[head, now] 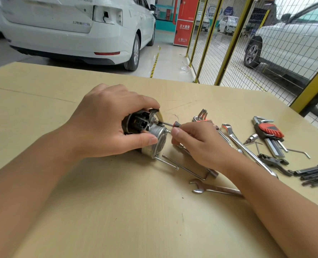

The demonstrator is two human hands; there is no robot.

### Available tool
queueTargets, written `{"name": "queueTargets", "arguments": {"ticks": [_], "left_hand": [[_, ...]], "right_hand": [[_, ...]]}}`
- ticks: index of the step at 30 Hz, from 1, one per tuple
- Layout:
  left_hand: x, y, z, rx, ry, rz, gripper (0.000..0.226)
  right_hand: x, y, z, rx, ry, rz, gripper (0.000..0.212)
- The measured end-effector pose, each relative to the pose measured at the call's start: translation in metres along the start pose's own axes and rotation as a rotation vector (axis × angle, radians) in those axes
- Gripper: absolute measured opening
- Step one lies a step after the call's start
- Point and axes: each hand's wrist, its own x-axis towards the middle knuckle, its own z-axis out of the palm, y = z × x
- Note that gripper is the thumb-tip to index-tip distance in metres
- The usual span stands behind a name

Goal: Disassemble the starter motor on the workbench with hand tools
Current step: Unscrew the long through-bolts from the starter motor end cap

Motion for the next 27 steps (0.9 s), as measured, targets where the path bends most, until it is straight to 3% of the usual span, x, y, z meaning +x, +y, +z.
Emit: {"name": "queueTargets", "arguments": {"ticks": [6, 12, 18, 21, 24, 27], "left_hand": [[0.0003, 0.0007, -0.0003, -0.004, -0.004, -0.007, 0.057], [0.0003, 0.0005, 0.0004, -0.004, -0.006, -0.007, 0.057], [0.0003, 0.0001, 0.0001, -0.004, -0.002, -0.004, 0.057], [0.0002, 0.0002, 0.0003, -0.005, -0.001, -0.006, 0.057], [0.0002, 0.0003, 0.0005, -0.005, 0.003, -0.006, 0.058], [-0.0001, 0.0000, 0.0002, -0.004, 0.001, -0.005, 0.058]], "right_hand": [[-0.0001, -0.0035, 0.0002, -0.059, 0.139, -0.023, 0.029], [-0.0007, -0.0008, -0.0015, 0.019, 0.013, 0.004, 0.038], [0.0009, 0.0001, 0.0007, -0.013, 0.126, 0.001, 0.026], [0.0002, 0.0000, -0.0010, 0.023, 0.076, 0.003, 0.024], [-0.0004, 0.0001, -0.0002, 0.037, 0.014, 0.027, 0.037], [-0.0003, -0.0010, 0.0004, -0.003, 0.063, 0.013, 0.031]]}}
